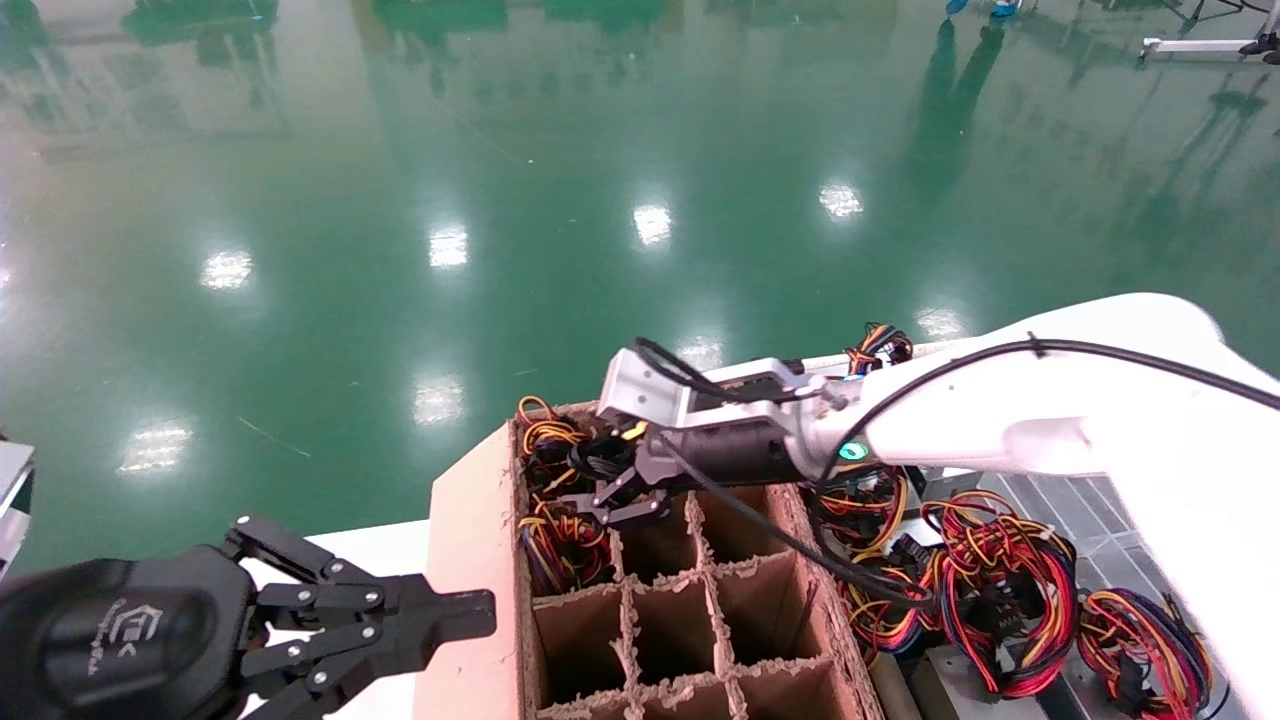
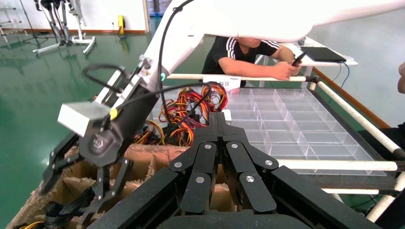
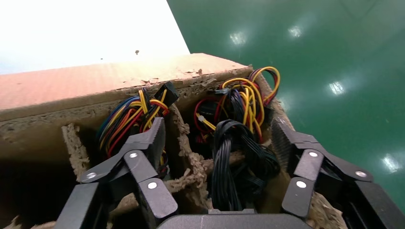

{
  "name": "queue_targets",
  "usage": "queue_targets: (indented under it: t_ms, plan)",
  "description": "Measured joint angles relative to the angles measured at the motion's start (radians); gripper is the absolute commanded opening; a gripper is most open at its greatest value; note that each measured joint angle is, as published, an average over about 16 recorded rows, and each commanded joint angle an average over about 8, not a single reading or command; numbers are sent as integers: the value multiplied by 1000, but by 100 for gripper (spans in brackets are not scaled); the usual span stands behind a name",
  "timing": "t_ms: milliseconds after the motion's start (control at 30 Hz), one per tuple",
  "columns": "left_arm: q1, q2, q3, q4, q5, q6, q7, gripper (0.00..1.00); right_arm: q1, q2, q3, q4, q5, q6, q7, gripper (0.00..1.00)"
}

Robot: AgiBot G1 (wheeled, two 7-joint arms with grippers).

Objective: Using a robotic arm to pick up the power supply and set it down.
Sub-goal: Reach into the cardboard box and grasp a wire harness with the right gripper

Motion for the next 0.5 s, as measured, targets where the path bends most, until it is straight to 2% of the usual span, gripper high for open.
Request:
queue_targets:
  t_ms: [233,500]
  plan:
    - [0,0,0,0,0,0,0,0,24,-42,-19,-93,-1,27,-52,0]
    - [0,0,0,0,0,0,0,0,29,-55,-54,-125,19,45,-72,0]
